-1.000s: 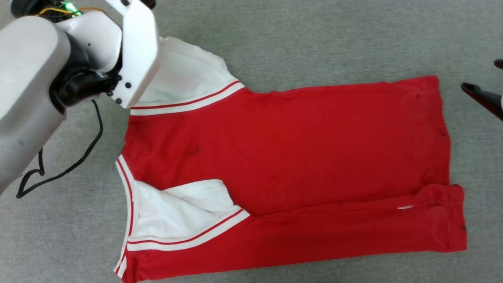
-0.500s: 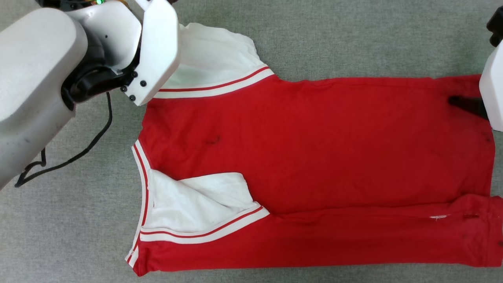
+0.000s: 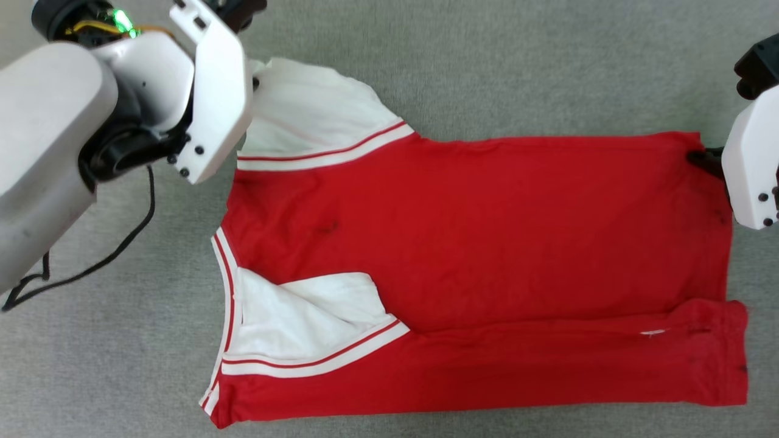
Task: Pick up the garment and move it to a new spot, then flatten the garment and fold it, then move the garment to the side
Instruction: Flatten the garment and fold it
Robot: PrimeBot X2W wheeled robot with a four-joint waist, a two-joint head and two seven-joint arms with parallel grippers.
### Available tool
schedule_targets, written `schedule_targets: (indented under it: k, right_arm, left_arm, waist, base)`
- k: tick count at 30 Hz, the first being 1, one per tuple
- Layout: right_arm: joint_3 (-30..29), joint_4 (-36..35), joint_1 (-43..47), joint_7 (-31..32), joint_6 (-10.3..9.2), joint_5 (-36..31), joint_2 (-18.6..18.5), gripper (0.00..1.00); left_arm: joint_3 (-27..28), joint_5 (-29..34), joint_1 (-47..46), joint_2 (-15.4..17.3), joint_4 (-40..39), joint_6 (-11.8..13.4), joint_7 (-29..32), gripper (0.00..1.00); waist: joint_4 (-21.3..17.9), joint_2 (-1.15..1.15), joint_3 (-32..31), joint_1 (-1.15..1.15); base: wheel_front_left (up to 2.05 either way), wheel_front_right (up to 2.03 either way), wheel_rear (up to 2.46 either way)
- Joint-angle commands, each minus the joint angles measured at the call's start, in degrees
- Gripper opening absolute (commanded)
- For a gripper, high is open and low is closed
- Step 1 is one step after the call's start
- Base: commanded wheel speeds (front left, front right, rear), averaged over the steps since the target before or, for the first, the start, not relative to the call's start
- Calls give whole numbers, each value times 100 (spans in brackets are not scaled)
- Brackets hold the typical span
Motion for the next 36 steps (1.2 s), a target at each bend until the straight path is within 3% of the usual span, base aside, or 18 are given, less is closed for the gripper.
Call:
schedule_targets:
  k: [1, 9, 23, 24, 35, 36]
  right_arm:
    - [15, -71, 92, -134, -5, 78, -51, 0]
    - [245, -497, 674, -979, -5, 314, -525, 0]
    - [472, -847, 2162, -1760, -5, 548, -778, 0]
    - [504, -929, 2658, -1920, -5, 550, -833, 0]
    - [797, -379, 2867, -1965, -7, 389, -474, 0]
    - [786, -325, 2851, -2025, -7, 416, -452, 44]
  left_arm:
    - [-19, -24, 112, 78, -39, 1, -65, 0]
    - [-119, -160, 674, 512, -531, 46, -324, 0]
    - [-289, -243, 2427, 1342, -1979, 717, -619, 0]
    - [-327, -183, 3190, 1399, -2141, 797, -582, 0]
    - [-299, -195, 4053, 863, -1426, 620, -825, 0]
    - [-259, -212, 4061, 836, -1388, 604, -916, 100]
  waist:
    - [-36, 0, -251, 0]
    - [-50, 0, -908, 0]
    - [-50, 0, -1649, 0]
    - [-32, 0, -1663, 0]
    - [-68, 0, -1377, 0]
    - [-65, 0, -1384, 0]
  base:
    - [0, 0, 0]
    - [0, 0, 0]
    - [0, 0, 0]
    - [0, 0, 0]
    - [0, 0, 0]
    - [0, 0, 0]
